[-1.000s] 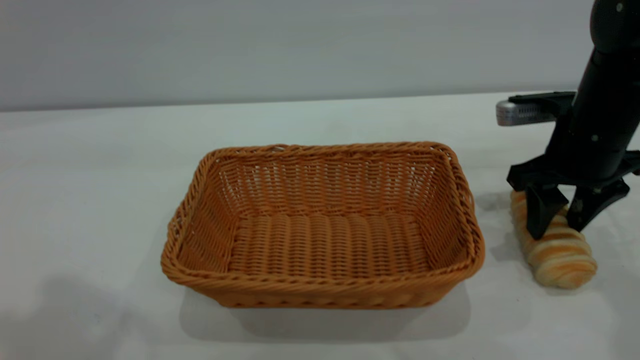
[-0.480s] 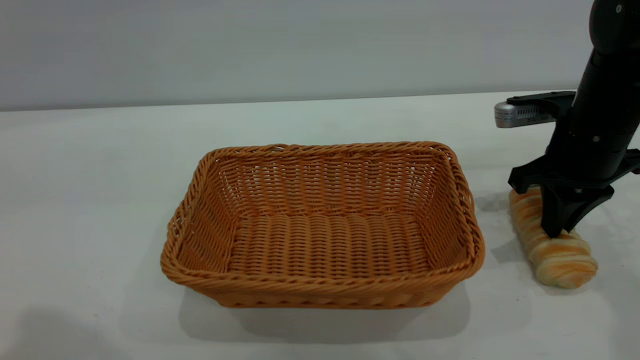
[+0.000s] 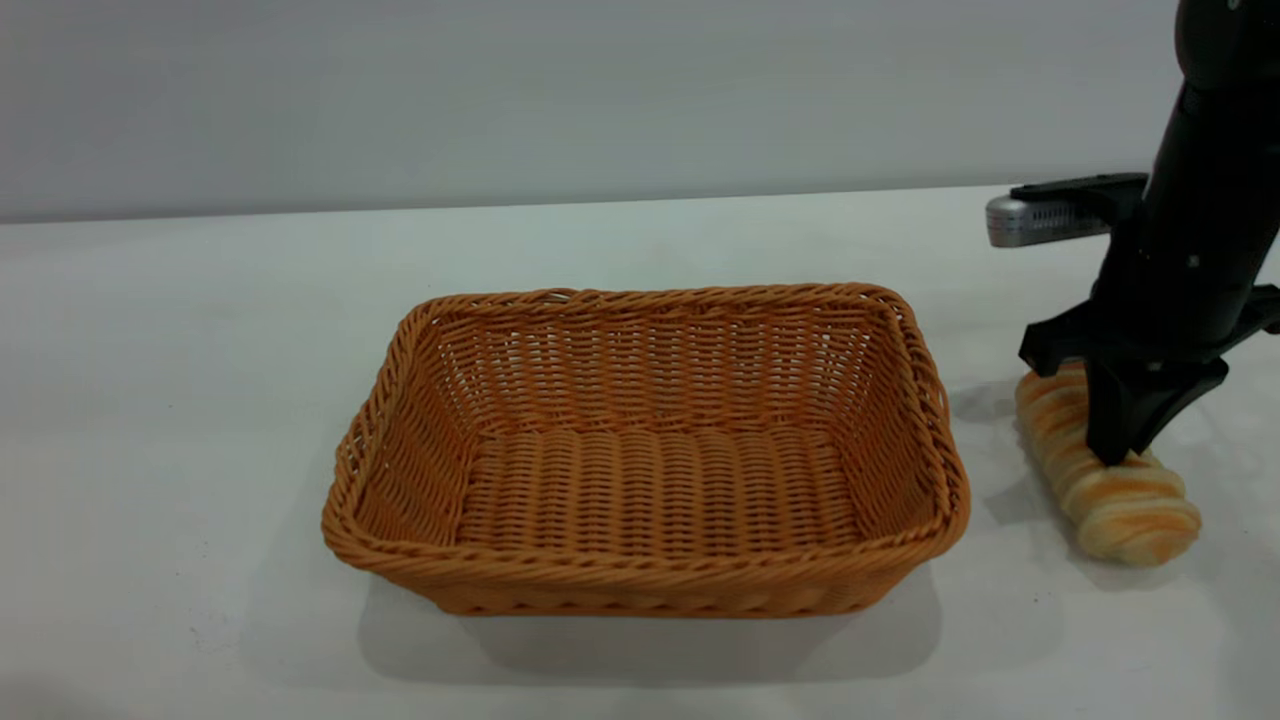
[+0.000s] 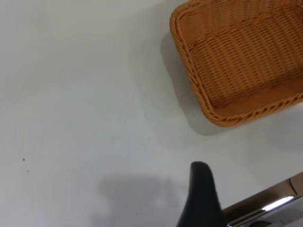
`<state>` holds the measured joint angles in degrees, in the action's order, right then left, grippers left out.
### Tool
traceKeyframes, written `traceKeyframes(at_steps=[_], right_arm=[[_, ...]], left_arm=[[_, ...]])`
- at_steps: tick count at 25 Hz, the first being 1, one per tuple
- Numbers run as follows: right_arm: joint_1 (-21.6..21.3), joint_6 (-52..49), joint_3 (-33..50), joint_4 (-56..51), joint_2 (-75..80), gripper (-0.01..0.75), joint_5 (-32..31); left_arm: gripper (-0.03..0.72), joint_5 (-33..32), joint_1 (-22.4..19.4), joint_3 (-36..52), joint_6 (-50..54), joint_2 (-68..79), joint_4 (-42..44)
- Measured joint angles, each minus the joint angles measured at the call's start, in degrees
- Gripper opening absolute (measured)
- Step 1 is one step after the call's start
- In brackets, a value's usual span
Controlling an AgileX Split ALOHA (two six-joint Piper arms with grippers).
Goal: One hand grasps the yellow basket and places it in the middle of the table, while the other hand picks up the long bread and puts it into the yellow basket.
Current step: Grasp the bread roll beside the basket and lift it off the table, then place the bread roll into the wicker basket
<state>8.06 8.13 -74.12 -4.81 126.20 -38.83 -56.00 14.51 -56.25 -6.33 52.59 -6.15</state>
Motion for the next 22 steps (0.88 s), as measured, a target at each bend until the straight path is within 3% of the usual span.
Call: traceKeyframes(at_steps=[14, 22], right_arm=[[1.13, 0.35, -1.43, 0.31, -17.60, 0.023, -10.47], [12.47, 2.16, -1.43, -2.94, -25.57, 0.023, -9.30]], left_arm=[[0.586, -0.77, 0.00, 0.02, 1.13, 0.00, 0.25], [0.586, -0.95, 0.00, 0.02, 1.43, 0.00, 0.25]])
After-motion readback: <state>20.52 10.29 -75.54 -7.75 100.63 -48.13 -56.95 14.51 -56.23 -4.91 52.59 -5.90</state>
